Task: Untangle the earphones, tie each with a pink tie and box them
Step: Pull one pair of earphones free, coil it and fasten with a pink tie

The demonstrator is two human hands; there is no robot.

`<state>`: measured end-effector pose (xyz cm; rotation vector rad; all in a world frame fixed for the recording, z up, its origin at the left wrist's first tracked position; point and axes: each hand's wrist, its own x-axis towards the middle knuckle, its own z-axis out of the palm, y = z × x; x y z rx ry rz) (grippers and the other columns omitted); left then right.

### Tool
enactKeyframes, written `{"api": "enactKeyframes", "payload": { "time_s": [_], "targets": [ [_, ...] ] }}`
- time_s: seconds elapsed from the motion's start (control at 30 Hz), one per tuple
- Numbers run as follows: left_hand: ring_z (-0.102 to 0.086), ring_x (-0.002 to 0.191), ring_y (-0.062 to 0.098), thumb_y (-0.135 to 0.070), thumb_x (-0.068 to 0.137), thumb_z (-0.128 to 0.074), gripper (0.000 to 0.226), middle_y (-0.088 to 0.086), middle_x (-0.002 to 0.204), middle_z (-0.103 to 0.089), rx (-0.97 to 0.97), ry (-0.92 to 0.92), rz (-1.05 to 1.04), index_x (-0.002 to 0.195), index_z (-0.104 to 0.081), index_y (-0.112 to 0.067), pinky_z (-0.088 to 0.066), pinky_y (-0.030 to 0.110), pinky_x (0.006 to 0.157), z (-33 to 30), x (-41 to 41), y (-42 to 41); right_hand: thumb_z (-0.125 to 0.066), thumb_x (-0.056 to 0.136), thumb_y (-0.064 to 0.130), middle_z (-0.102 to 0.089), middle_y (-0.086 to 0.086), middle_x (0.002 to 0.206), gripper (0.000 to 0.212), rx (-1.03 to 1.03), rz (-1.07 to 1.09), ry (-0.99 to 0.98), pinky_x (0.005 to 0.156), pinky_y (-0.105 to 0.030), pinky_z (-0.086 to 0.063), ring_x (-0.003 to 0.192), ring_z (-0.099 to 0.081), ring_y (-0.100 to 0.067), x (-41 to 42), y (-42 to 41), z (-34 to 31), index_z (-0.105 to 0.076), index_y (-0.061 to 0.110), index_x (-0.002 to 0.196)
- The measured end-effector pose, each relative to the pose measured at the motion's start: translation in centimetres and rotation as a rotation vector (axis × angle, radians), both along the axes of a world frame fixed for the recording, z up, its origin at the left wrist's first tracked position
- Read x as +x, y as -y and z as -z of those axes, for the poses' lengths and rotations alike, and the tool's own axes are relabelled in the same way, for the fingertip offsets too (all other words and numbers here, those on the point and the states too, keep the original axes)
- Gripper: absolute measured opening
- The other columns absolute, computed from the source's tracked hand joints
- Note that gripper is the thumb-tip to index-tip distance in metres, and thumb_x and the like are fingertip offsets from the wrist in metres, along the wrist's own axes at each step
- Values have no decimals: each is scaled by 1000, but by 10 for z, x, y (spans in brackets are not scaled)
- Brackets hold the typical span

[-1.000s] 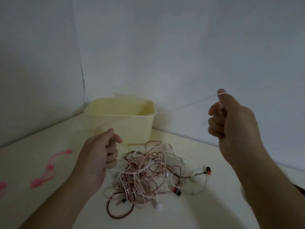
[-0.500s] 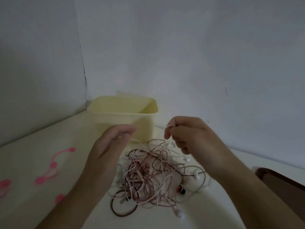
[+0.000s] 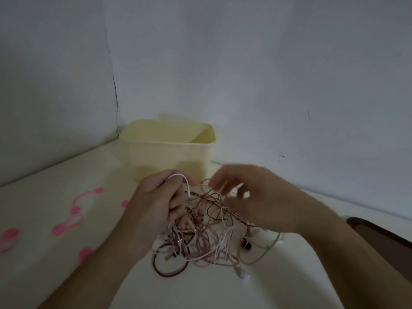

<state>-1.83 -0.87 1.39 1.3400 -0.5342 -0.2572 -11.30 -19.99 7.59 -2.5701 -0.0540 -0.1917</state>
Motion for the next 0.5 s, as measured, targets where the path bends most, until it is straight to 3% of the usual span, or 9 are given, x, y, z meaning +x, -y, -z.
{"api": "enactKeyframes", "payload": {
  "time_s": [0.07,0.2,0.3,0.37,0.5],
  "targets": [
    [-26,47,19,-5,107,-42,35,10,60,-32,43,17,31,92,-72,0,-30,29,47,-2,-2,0,-72,94,24,-68,21,103,20,-215,-41,-142,90,-28,-57,96,-62,3,-1,-6,5,-76,37,109],
    [-33,47,19,-12,105,-47,33,15,59,-50,294,94,167,89,-75,-3,-23,21,47,1,-10,4,-71,87,15,-65,24,93,39,-440,-34,-294,82,-27,-59,90,-61,0,-2,-11,12,-76,42,115],
    [-42,50,17,-22,105,-52,32,7,62,-65,495,218,239,86,-75,-14,-31,25,49,6,-12,5,-79,85,23,-71,21,110,41,-463,-68,-450,76,-21,-54,96,-63,-2,-6,-8,7,-73,42,122],
    [-49,50,8,-27,104,-54,32,4,67,-72,628,317,236,82,-73,-14,-37,22,54,10,-13,6,-84,81,28,-70,21,115,46,-486,-68,-464,82,-25,-57,102,-64,-4,-7,-7,9,-73,43,122],
    [-62,59,5,-34,104,-52,36,0,69,-75,719,385,303,73,-69,-31,-50,30,67,17,-16,9,-84,79,26,-73,16,95,27,-541,-88,-444,79,-38,-64,91,-68,-9,-6,-6,18,-78,37,103]
  ]
}}
